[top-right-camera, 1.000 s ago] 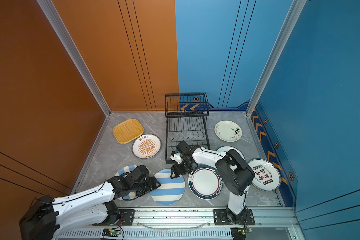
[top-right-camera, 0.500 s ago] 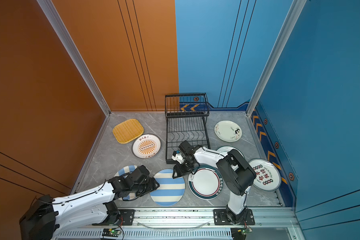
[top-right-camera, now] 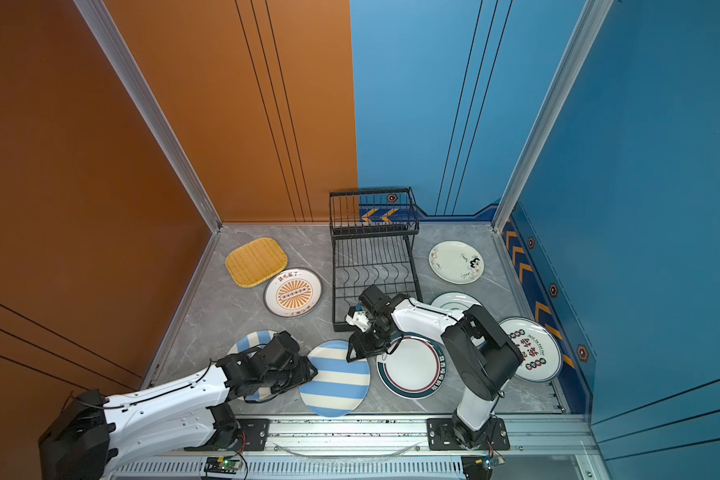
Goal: Load the plates into the dish rack
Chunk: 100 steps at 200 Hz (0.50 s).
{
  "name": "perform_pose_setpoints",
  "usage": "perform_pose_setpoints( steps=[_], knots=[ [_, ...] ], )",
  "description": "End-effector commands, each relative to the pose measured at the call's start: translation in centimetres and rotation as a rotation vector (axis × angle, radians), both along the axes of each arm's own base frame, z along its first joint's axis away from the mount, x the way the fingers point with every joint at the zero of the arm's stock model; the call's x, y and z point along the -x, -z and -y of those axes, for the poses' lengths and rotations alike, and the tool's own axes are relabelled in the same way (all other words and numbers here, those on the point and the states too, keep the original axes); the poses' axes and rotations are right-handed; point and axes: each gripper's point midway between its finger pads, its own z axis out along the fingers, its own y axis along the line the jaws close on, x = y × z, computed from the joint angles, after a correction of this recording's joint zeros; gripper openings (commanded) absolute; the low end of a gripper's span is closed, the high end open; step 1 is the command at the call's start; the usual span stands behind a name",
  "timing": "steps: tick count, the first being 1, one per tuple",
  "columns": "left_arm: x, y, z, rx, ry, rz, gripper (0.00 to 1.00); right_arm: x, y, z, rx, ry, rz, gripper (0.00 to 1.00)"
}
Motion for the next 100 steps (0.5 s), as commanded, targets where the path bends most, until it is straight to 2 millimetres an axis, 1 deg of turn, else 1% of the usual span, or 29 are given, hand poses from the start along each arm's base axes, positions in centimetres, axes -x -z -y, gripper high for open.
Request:
perform_pose_setpoints(
  steps=[1, 15, 47, 61, 86, 100],
  knots=[
    [0.70, 1.23, -0.10, -0.016, 0.015, -0.020, 0.60, 2.49, -1.12, -1.21, -0.051, -0.017, -0.046, 0.57],
    [0.76, 1.19, 0.07, -0.015, 0.025, -0.022, 0.60, 2.08, -1.11, -0.99, -0.041, 0.005, -0.009, 0.61],
    [0.76, 1.18, 0.26, -0.018, 0.042, -0.028, 0.58, 2.14, -0.44, -1.28, -0.057, 0.043, -0.017, 0.60],
    [0.79, 1.13, 0.28, -0.024, 0.052, -0.032, 0.58, 2.14, -0.46, -1.36, -0.061, 0.045, -0.010, 0.60],
    [0.81, 1.05, 0.26, -0.033, 0.061, -0.036, 0.58, 1.99, -0.73, -1.34, -0.071, 0.048, 0.000, 0.56],
    [0.73, 1.00, 0.23, -0.032, 0.060, -0.035, 0.58, 1.97, -0.94, -1.41, -0.080, 0.047, 0.001, 0.49]
  ],
)
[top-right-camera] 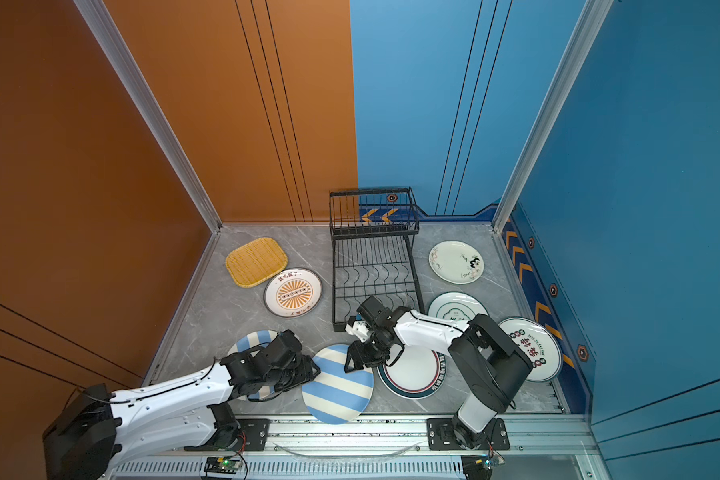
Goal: Load the plates into the dish rack
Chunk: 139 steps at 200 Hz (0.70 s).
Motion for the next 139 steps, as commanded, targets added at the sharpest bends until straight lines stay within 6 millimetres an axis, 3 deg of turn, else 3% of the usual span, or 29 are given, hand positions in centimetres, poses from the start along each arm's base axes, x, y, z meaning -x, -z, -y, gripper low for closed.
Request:
perform_pose_setpoints(
  steps=[1, 99, 139],
  knots=[
    [1.0, 1.0, -0.6, -0.045, 0.035, -0.045, 0.58, -0.3, -1.3, -0.9, -0.064, 0.004, 0.027, 0.48],
    [0.6, 0.5, -1.1, -0.052, 0.010, -0.022, 0.59, -0.7, -3.0, -0.9, -0.136, 0.016, -0.006, 0.00],
    [0.0, -0.8, -1.7, -0.048, 0.004, -0.007, 0.68, -1.1, -3.5, 0.4, -0.116, 0.038, 0.012, 0.00]
  ],
)
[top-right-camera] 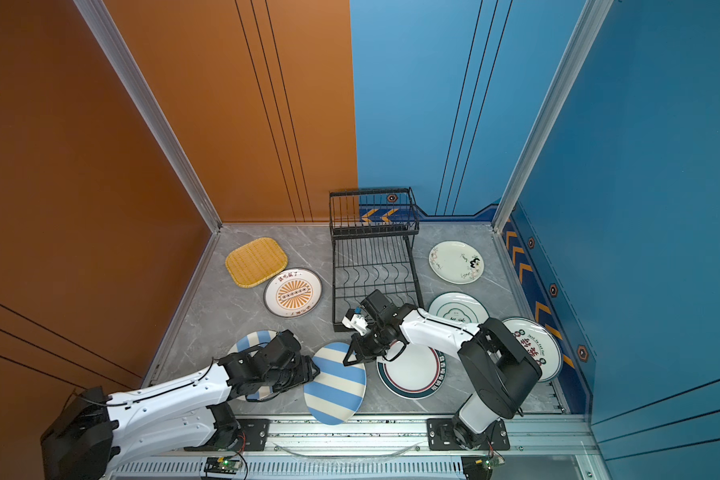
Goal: Load the plates into the dish rack
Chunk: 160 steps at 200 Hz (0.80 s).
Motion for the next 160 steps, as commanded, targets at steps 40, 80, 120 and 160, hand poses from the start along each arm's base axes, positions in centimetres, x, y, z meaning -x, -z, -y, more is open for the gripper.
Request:
perform_pose_setpoints(
  steps=[40, 80, 120, 160],
  knots=[
    [-1.0, -2.5, -0.9, -0.021, 0.017, 0.016, 0.77, -2.1, -2.7, 4.5, 0.041, 0.123, 0.076, 0.00],
    [-2.5, -4.3, -0.3, 0.005, 0.027, 0.044, 0.82, -4.0, -7.8, 7.2, 0.001, 0.231, 0.138, 0.00],
    [-4.1, -5.3, 0.2, 0.013, 0.045, 0.057, 0.85, -8.6, -14.5, 10.4, -0.051, 0.401, 0.262, 0.00],
    [-5.4, -5.8, 0.5, 0.020, 0.072, 0.057, 0.85, -14.6, -21.5, 12.9, -0.115, 0.546, 0.399, 0.00]
  ],
)
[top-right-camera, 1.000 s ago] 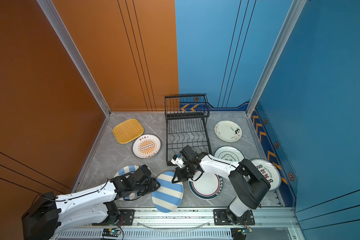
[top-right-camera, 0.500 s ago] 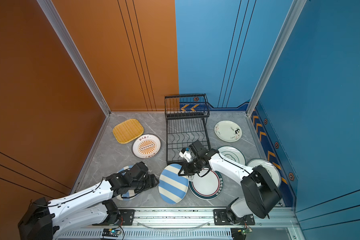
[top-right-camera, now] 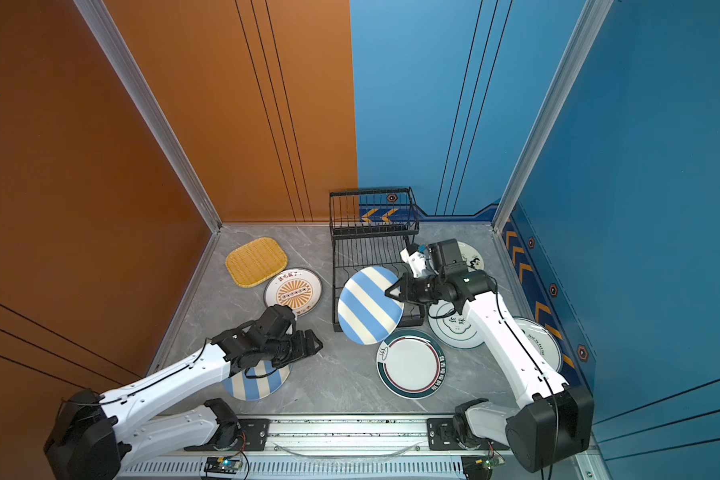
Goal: Load the plates into the dish rack
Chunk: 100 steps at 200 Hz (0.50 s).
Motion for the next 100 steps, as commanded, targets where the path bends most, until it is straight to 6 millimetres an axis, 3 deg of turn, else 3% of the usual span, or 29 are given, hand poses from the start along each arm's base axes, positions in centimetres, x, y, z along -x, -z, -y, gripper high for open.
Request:
perform_pose_setpoints(
  steps=[1, 57, 85, 89, 100],
  knots=[
    [-0.2, -0.5, 0.3, -0.001, 0.053, -0.006, 0.85, -2.5, -3.6, 1.2, -0.018, 0.057, 0.063, 0.00],
    [-1.1, -0.6, 0.5, 0.010, 0.068, -0.007, 0.85, -10.4, -12.3, 6.4, 0.109, 0.296, 0.322, 0.00],
    [-1.7, -0.8, 0.5, 0.012, 0.073, -0.005, 0.85, -13.0, -16.1, 8.8, 0.203, 0.408, 0.450, 0.00],
    [-1.7, -0.7, 0.5, 0.012, 0.074, -0.006, 0.90, -13.3, -16.6, 9.1, 0.215, 0.424, 0.467, 0.00],
    [-1.9, -0.8, 0.5, 0.013, 0.073, -0.004, 0.90, -14.0, -17.7, 10.0, 0.259, 0.469, 0.512, 0.00]
  ],
)
